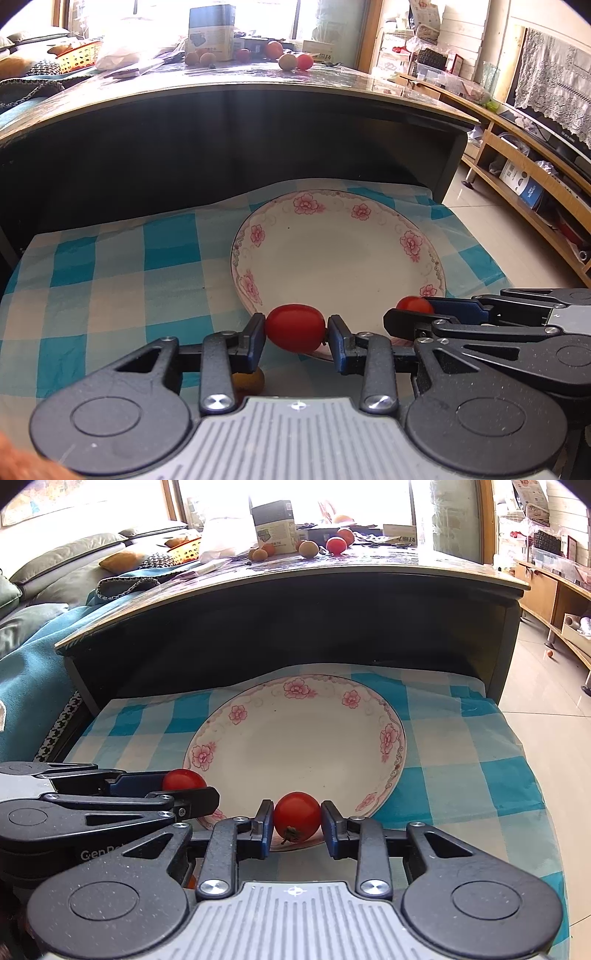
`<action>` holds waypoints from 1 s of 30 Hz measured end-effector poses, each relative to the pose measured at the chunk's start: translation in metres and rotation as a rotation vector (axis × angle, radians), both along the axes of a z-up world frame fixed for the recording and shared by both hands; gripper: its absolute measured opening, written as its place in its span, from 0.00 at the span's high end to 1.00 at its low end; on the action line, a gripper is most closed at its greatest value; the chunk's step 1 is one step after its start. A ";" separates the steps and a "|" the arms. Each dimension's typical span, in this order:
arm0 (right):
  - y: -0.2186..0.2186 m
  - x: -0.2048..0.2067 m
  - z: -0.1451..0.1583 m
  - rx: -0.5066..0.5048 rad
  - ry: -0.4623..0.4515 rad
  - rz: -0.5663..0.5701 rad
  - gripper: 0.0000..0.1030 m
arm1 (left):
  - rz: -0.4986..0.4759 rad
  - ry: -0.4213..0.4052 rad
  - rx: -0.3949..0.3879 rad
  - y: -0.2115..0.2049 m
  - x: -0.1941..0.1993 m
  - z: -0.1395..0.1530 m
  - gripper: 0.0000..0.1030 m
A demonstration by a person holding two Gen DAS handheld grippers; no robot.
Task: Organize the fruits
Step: 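Open both tools to drop the tomatoes into the plate, then move the left tool toward a small brown fruit while the right tool approaches a mandarin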
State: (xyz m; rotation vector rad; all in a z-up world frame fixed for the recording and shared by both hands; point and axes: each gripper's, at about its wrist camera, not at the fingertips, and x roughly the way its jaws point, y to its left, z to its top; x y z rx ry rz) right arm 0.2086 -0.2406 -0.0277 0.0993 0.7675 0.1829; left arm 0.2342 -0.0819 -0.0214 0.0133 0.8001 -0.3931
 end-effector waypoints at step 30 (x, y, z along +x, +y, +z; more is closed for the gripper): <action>0.000 -0.018 0.017 0.001 -0.015 0.026 0.67 | -0.030 -0.044 0.000 0.005 -0.017 0.019 0.55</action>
